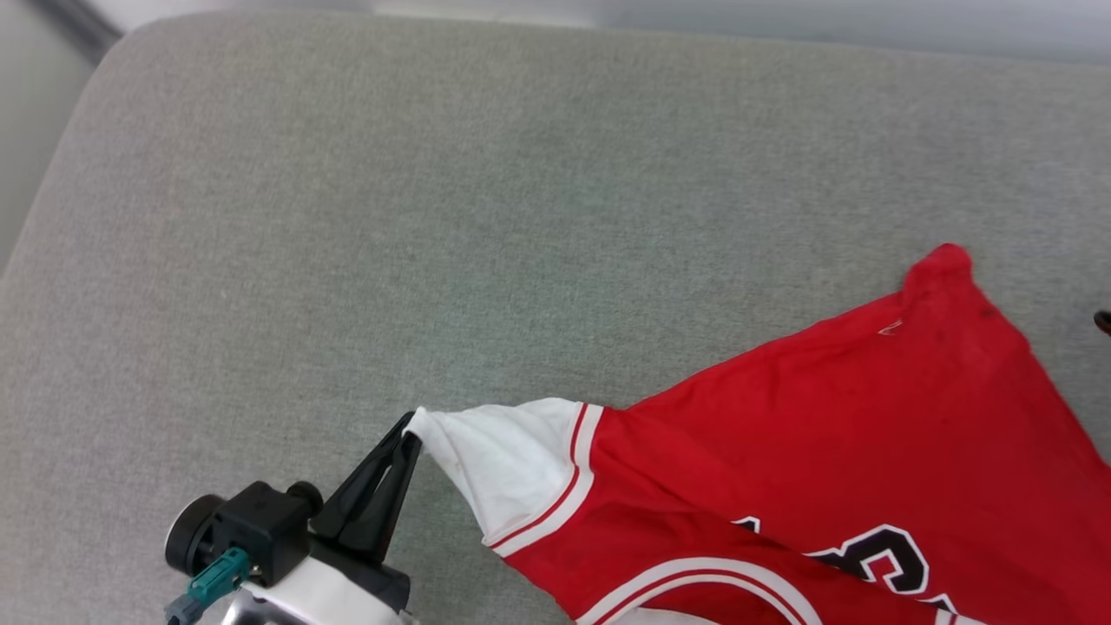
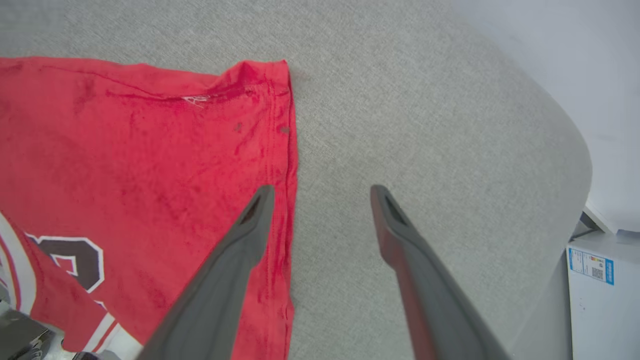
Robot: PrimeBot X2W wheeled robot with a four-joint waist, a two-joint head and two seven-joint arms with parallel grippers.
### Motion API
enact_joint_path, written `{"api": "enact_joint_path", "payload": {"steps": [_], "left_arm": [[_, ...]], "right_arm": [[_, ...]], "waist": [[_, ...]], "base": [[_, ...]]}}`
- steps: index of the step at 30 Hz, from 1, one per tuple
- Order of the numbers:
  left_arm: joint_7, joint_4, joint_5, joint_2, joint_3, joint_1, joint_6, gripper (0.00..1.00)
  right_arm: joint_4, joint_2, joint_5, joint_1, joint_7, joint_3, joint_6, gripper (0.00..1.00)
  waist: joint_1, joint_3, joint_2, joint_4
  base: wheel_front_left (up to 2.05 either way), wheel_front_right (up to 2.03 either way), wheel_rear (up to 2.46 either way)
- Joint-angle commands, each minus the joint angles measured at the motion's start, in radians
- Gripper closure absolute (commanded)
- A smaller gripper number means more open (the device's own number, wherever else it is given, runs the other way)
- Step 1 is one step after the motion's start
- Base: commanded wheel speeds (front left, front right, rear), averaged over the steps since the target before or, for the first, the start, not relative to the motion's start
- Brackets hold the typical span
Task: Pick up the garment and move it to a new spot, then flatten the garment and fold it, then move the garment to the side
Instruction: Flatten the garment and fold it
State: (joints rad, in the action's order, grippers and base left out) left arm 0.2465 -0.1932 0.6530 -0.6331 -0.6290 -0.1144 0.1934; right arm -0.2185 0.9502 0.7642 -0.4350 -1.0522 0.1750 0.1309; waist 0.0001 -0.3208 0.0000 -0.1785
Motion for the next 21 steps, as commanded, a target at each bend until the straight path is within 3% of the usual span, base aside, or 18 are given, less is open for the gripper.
{"api": "enact_joint_path", "payload": {"steps": [1,6,11,21], "left_arm": [[0.005,0.000,-0.007,0.006,0.001,-0.013,-0.002,1.00],[0.007,-0.001,-0.020,0.030,-0.009,-0.050,-0.015,1.00],[0.010,-0.009,-0.036,0.044,-0.014,-0.082,-0.024,1.00],[0.013,0.000,-0.050,0.065,-0.012,-0.110,-0.031,1.00]], "right_arm": [[0.010,-0.008,-0.007,-0.028,-0.011,0.018,0.000,0.00],[0.118,-0.069,-0.068,-0.215,-0.092,0.169,0.000,0.00],[0.240,-0.135,-0.118,-0.337,-0.102,0.269,0.000,0.00],[0.417,-0.174,-0.128,-0.359,-0.072,0.430,0.000,0.00]], "waist": [[-0.0001,-0.026,0.0000,-0.021],[-0.0001,-0.072,0.0000,-0.055],[-0.0001,-0.117,0.0000,-0.087],[-0.0001,-0.181,0.0000,-0.114]], "base": [[0.00,0.00,0.00],[0.00,0.00,0.00],[0.00,0.00,0.00],[0.00,0.00,0.00]]}}
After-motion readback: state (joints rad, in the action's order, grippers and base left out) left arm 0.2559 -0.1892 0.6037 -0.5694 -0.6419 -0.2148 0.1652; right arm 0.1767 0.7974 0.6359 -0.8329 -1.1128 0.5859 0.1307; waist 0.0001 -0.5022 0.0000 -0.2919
